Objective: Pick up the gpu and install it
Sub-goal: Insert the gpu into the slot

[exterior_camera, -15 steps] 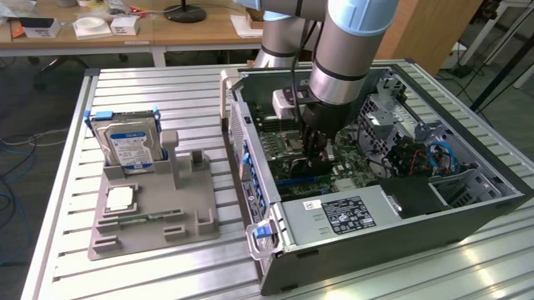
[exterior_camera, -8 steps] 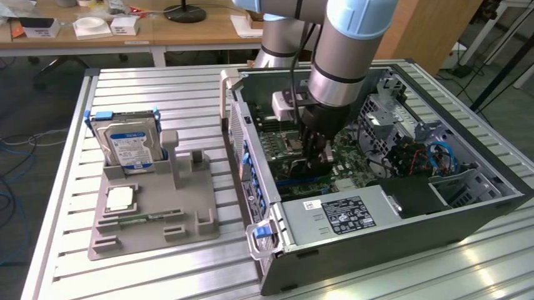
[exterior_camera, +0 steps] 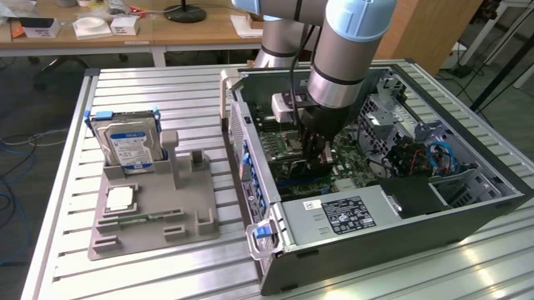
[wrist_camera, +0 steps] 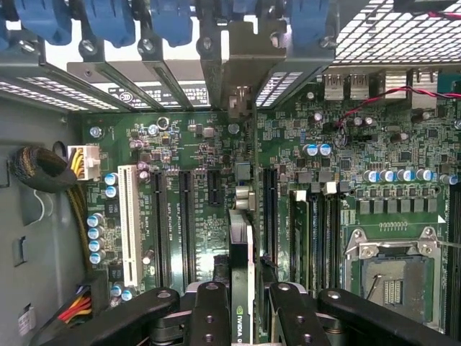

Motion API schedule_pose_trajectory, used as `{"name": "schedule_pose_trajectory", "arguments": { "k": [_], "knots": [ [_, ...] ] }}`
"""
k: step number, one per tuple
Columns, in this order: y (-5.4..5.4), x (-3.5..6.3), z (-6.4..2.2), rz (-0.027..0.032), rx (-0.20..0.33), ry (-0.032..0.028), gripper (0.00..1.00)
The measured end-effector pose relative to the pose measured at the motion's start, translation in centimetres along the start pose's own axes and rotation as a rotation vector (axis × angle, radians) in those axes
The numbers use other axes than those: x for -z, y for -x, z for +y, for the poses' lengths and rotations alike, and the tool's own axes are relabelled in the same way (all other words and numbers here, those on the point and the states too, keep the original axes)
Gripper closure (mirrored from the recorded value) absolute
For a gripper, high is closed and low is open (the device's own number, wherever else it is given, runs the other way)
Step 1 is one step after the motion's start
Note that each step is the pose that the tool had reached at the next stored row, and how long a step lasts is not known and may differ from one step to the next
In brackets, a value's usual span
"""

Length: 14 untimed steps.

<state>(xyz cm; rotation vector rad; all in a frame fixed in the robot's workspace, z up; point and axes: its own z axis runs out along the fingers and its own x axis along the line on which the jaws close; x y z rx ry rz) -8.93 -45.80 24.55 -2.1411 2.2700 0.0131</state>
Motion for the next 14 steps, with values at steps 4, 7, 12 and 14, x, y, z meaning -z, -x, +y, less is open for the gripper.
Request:
{"name": "schedule_pose_trajectory", "arguments": {
  "k": [4,7,12,14],
  "knots": [
    [0.01,-0.09,0.02,0.0001,0.000,0.0000,0.74],
    [-0.01,-0.22,0.04,0.0006,0.000,0.0002,0.74],
    [-0.01,-0.43,0.04,0.0006,0.000,0.0001,0.74],
    [-0.01,-0.46,0.06,0.0005,0.000,0.0002,0.74]
  ]
}}
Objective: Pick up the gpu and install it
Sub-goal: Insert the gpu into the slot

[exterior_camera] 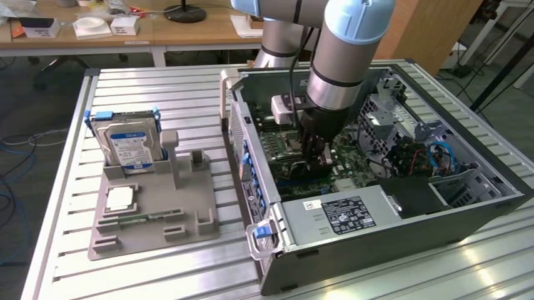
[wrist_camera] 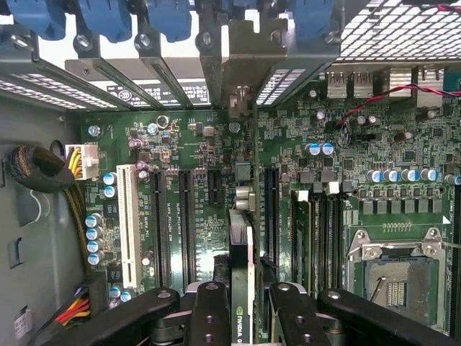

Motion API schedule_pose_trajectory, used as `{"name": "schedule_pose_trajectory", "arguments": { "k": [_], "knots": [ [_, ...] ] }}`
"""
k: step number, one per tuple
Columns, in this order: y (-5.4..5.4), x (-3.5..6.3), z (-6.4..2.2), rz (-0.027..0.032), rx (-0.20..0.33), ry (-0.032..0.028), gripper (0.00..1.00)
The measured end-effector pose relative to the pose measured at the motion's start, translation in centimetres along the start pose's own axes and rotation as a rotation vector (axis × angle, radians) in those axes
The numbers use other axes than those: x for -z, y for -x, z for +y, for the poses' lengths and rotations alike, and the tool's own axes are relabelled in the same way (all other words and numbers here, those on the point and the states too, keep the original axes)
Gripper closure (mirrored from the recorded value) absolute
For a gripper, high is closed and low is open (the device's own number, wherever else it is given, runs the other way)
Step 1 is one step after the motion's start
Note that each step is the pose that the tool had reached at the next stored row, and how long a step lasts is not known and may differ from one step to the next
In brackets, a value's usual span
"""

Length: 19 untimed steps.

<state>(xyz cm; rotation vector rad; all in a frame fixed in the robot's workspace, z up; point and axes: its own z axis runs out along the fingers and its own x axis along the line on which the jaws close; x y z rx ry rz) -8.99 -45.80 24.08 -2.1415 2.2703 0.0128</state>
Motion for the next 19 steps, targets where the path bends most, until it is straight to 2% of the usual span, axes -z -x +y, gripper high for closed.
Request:
{"name": "schedule_pose_trajectory", "arguments": {
  "k": [6,8,9,10,11,12,14,15,16,19],
  "knots": [
    [0.0,-0.02,0.01,-0.0005,0.000,-0.0002,0.74],
    [0.0,-0.11,0.04,-0.0029,-0.001,-0.0007,0.73],
    [0.0,-0.09,0.03,-0.0020,-0.001,-0.0010,0.67],
    [0.0,-0.03,0.02,-0.0006,0.000,-0.0003,0.67],
    [0.0,-0.03,0.01,-0.0005,0.000,-0.0003,0.61],
    [0.0,-0.03,0.01,-0.0005,0.000,-0.0003,0.61],
    [0.0,-0.01,0.01,-0.0004,0.000,-0.0003,0.49],
    [0.0,0.11,0.01,-0.0001,0.000,-0.0001,0.49],
    [0.0,0.27,0.00,-0.0003,0.000,-0.0002,0.43],
    [0.0,1.15,0.00,-0.0004,0.000,-0.0003,0.43]
  ]
}}
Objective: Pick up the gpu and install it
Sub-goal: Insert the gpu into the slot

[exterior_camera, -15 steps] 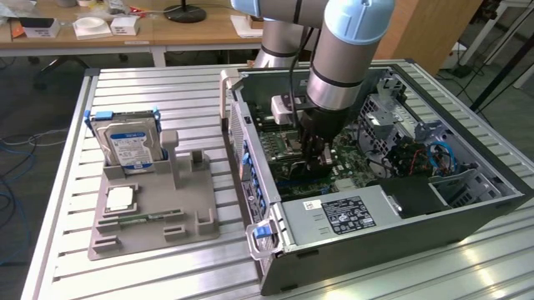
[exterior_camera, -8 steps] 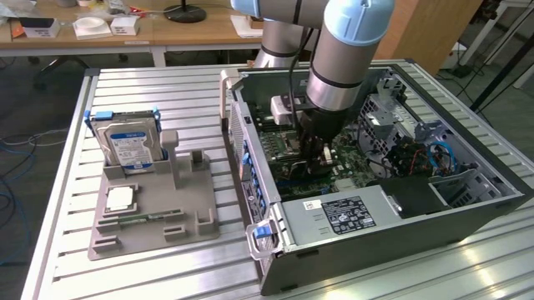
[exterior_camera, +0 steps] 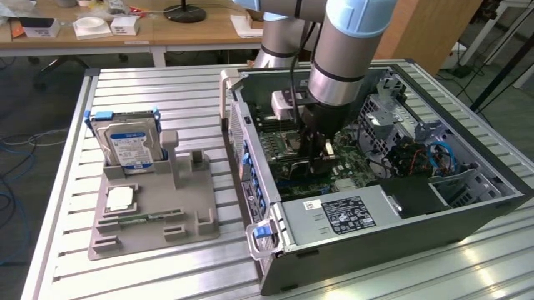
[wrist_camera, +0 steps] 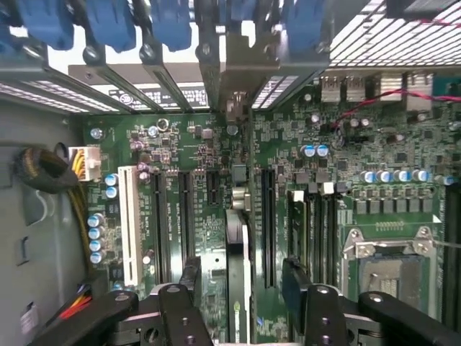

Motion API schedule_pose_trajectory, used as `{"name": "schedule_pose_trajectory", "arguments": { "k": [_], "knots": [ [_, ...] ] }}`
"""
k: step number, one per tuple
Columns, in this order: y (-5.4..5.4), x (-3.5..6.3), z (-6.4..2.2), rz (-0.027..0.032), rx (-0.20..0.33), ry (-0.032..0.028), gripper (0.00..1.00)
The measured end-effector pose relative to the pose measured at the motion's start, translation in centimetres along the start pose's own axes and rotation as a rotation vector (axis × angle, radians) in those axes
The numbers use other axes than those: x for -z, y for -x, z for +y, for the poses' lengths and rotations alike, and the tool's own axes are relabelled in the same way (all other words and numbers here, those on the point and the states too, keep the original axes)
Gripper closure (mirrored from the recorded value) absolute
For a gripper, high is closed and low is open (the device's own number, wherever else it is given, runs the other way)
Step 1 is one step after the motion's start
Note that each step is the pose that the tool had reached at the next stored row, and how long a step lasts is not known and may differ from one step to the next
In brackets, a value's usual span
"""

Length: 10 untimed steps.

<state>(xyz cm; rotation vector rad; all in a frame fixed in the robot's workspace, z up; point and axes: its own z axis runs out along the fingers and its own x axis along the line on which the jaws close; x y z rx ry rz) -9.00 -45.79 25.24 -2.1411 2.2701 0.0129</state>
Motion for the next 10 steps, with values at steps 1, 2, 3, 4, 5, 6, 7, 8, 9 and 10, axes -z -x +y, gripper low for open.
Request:
{"name": "schedule_pose_trajectory", "arguments": {
  "k": [1,2,3,4,5,6,7,8,9,10],
  "knots": [
    [0.0,0.39,0.00,0.0000,0.000,0.0000,0.43],
    [0.0,0.78,-0.01,-0.0002,0.000,-0.0001,0.43],
    [0.0,1.12,-0.01,0.0000,0.000,0.0000,0.43],
    [0.0,1.41,-0.01,-0.0001,0.000,-0.0001,0.43],
    [0.0,1.59,-0.01,0.0001,0.000,0.0000,0.43],
    [0.0,1.58,-0.01,-0.0003,0.000,-0.0001,0.43],
    [0.0,1.58,-0.02,-0.0002,0.000,-0.0001,0.43],
    [0.0,1.59,-0.01,-0.0002,0.000,0.0000,0.43],
    [0.0,1.59,-0.01,-0.0002,0.000,-0.0001,0.43],
    [0.0,1.59,-0.01,-0.0001,0.000,0.0000,0.43]
  ]
}}
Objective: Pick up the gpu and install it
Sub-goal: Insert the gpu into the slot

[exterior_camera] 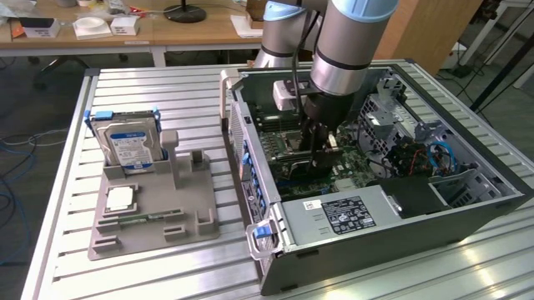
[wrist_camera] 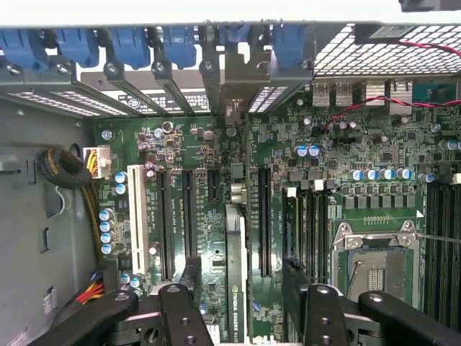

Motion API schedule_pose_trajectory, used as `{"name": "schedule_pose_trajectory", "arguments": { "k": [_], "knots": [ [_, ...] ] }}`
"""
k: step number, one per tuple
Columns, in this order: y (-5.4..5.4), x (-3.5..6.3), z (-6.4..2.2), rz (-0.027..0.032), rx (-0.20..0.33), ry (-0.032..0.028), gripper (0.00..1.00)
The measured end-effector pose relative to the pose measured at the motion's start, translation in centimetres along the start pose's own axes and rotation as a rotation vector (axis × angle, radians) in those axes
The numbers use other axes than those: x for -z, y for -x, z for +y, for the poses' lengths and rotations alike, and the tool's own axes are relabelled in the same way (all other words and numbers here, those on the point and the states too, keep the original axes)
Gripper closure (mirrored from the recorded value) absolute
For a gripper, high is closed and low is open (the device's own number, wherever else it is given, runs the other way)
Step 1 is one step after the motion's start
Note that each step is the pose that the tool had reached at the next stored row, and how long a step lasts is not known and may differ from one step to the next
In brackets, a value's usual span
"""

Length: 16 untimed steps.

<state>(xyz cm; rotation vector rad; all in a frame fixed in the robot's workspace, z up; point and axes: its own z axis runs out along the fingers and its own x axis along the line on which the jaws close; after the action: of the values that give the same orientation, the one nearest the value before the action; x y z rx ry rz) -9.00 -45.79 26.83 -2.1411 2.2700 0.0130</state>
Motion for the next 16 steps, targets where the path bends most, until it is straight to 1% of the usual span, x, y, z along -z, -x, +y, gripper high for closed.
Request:
{"name": "schedule_pose_trajectory", "arguments": {
  "k": [1,2,3,4,5,7,8,10,11,13,16],
  "knots": [
    [0.00,0.00,0.00,0.0000,0.000,0.0000,0.44],
    [0.00,0.00,0.00,0.0000,0.000,0.0000,0.51],
    [0.00,0.00,0.00,0.0001,0.000,0.0000,0.51],
    [0.00,0.00,0.00,0.0000,0.000,0.0000,0.57],
    [0.00,0.00,0.00,0.0000,0.000,0.0000,0.57],
    [0.00,0.00,0.00,0.0000,0.000,0.0000,0.69],
    [0.00,0.00,0.00,0.0001,0.000,0.0000,0.69],
    [0.00,0.00,0.00,0.0001,0.000,0.0000,0.80],
    [0.00,0.00,0.00,0.0001,0.000,0.0000,0.80],
    [0.00,0.00,0.00,0.0000,0.000,0.0000,0.89],
    [0.00,0.00,0.00,0.0001,0.000,0.0000,0.89]
  ]
}}
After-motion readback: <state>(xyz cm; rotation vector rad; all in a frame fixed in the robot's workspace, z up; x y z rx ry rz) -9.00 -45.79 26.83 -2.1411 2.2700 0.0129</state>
